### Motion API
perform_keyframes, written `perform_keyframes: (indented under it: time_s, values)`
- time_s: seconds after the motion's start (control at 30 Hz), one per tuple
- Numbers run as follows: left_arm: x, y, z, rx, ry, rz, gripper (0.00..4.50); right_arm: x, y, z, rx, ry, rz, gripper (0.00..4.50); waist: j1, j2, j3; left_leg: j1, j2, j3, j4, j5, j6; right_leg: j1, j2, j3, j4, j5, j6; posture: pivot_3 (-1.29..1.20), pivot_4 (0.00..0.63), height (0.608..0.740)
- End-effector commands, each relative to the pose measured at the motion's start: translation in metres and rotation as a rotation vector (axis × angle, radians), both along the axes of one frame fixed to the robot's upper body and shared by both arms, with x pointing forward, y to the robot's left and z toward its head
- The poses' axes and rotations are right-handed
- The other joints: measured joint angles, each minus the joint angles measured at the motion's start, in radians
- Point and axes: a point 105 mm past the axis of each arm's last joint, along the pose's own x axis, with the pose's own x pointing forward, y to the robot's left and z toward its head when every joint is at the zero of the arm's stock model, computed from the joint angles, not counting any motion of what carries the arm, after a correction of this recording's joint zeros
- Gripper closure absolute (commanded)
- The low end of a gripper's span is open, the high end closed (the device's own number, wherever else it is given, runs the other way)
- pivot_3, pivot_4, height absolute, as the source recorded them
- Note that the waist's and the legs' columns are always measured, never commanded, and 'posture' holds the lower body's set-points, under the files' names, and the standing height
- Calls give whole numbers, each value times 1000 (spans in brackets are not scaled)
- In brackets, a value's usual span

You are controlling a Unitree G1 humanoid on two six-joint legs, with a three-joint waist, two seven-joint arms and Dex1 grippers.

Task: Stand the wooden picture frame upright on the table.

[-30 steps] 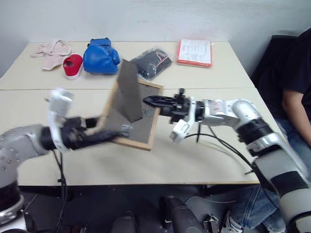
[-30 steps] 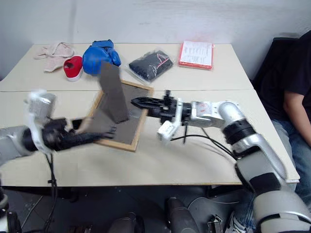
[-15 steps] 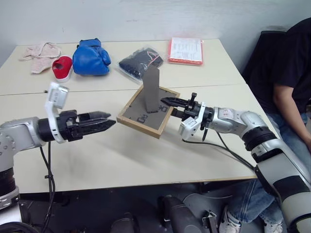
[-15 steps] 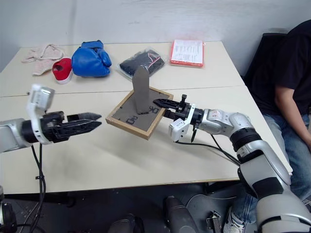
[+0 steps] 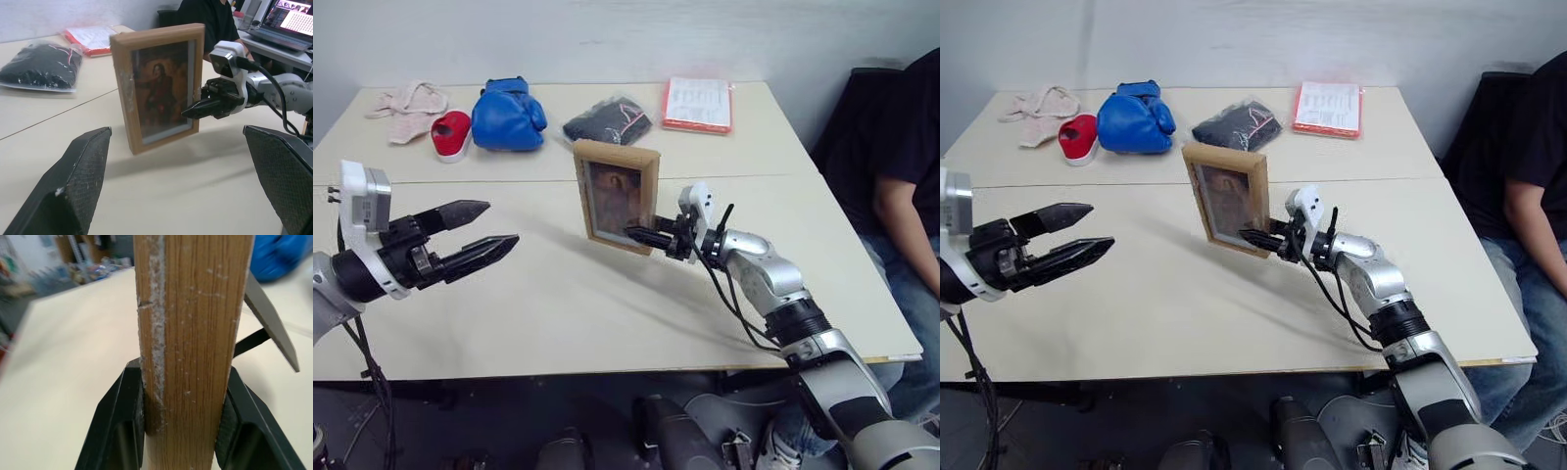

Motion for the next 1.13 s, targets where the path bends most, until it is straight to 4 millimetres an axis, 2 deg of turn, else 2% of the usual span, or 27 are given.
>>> perform_keyframes:
  time_s: [0.03,0.17,0.3,0.33,0.47,0.57,0.6,0.7,0.8,0.93,1.03,1.13]
  values:
    - [-3,-3,6,20,-47,-7,0,-4,6,5,56,70,29,3241,4,0,0,0,0,0,0,0,0,0,0,0,0,0,0,0,150,740]
    - [-2,-3,6,27,-48,-11,0,-9,11,-16,16,82,48,3241,4,0,0,-1,0,0,0,-1,1,0,0,0,-1,0,0,0,150,740]
    - [-1,-4,4,35,-41,-26,0,-13,8,-23,-3,72,56,3241,3,0,0,-1,-1,0,0,-1,2,0,0,0,-2,0,0,0,150,740]
    - [-1,-5,5,35,-40,-33,0,-16,6,-24,-12,58,68,2515,3,0,0,-1,-1,0,0,-1,2,0,0,0,-2,0,0,0,150,740]
    - [1,-7,5,39,-31,-61,0,-24,-1,-27,-50,29,88,1219,4,0,0,-1,0,0,0,-1,1,0,0,0,-2,0,0,0,150,740]
    - [2,-8,5,36,-21,-85,0,-22,-10,-20,-80,-3,64,146,1,0,0,-1,-1,1,0,-1,1,0,0,0,-1,0,0,0,150,740]
    - [3,-9,4,39,-17,-95,0,-23,-16,-16,-120,-32,69,37,3,0,0,0,-1,1,0,-1,1,0,0,0,-1,0,0,0,150,740]
    - [4,-11,4,49,-21,-114,0,-37,-38,-7,-243,-105,118,37,7,1,0,-1,-1,1,-1,-1,1,0,0,0,-2,0,0,0,150,740]
    - [4,-13,7,52,-29,-131,0,-51,-69,15,-321,-119,139,37,17,0,0,-2,-1,0,0,-2,3,0,0,0,-4,0,1,0,150,740]
    - [5,-12,11,76,-50,-139,0,-69,-116,62,-328,-76,152,37,27,1,1,-1,-1,1,0,-3,6,1,0,0,-5,1,1,0,150,740]
    - [6,-12,12,84,-57,-150,0,-81,-126,75,-298,-51,163,37,29,1,1,0,-1,1,-1,-4,8,1,0,0,-5,1,1,0,150,740]
    - [8,-15,13,81,-66,-166,0,-81,-123,71,-282,-58,125,37,27,0,0,0,-1,1,-1,-5,8,2,1,1,-4,1,1,0,150,740]
